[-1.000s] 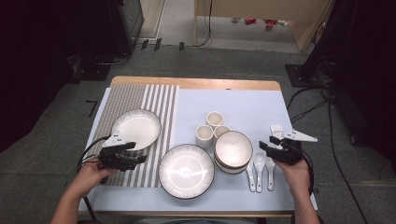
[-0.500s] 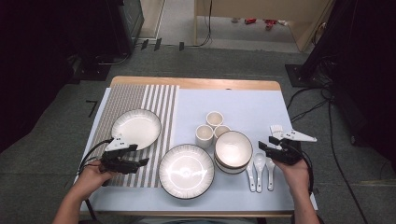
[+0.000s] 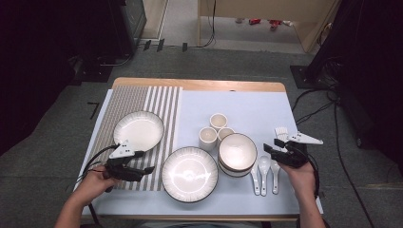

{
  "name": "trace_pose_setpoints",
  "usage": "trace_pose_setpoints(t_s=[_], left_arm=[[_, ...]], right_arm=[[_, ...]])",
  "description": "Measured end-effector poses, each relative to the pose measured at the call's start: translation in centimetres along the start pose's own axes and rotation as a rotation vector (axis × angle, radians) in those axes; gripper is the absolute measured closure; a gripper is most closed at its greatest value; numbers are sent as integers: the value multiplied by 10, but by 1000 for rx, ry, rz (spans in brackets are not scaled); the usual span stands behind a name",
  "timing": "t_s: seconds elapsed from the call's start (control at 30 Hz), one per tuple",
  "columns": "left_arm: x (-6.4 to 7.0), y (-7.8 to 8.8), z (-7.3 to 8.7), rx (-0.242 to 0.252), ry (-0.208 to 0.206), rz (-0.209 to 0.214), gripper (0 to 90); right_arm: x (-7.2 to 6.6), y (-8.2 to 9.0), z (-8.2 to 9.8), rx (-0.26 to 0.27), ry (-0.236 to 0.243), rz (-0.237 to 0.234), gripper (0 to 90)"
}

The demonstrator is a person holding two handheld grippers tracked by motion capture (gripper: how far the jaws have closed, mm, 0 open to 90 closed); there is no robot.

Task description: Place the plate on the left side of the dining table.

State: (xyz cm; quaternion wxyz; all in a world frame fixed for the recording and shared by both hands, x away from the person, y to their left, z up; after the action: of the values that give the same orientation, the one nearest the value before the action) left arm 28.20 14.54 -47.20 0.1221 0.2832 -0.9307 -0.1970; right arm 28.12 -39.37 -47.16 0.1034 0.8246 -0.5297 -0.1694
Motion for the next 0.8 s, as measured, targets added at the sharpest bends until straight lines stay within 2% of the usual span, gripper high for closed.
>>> trace_pose_setpoints(t_s=[0.1,0.27,0.33,0.43,0.6,0.63,0.67,0.8], left_arm=[[0,-2,1,2,1,11,246],[1,-7,6,-24,0,25,246],[3,-11,9,-54,-24,31,246],[3,-14,12,-66,-45,34,245],[2,-17,14,-74,-55,24,246],[2,-18,14,-75,-55,18,246],[1,-20,15,-79,-53,-8,244],[-1,-21,17,-91,-52,-16,244]], right_arm=[[0,0,0,3,6,0,435],[-1,0,0,4,7,1,430],[-1,0,0,5,7,1,429],[0,0,-1,7,6,1,428],[-1,0,-1,8,6,-4,430],[-1,0,-1,9,6,-5,430],[-1,0,-1,10,6,-7,428],[-1,0,-1,9,5,-8,428]])
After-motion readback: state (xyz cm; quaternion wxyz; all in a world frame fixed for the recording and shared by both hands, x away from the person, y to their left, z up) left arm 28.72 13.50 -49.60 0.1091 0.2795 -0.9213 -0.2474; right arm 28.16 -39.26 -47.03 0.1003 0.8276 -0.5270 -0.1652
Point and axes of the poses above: each handheld gripper's, and its own axes: y roughly backward along the jaws, z roughly out of its underside, x roughly to its right, the point moved 1 cm from there along -y, roughly forward along the jaws, and after that the axes turned 15 degrees about x, right-handed, at the moved point
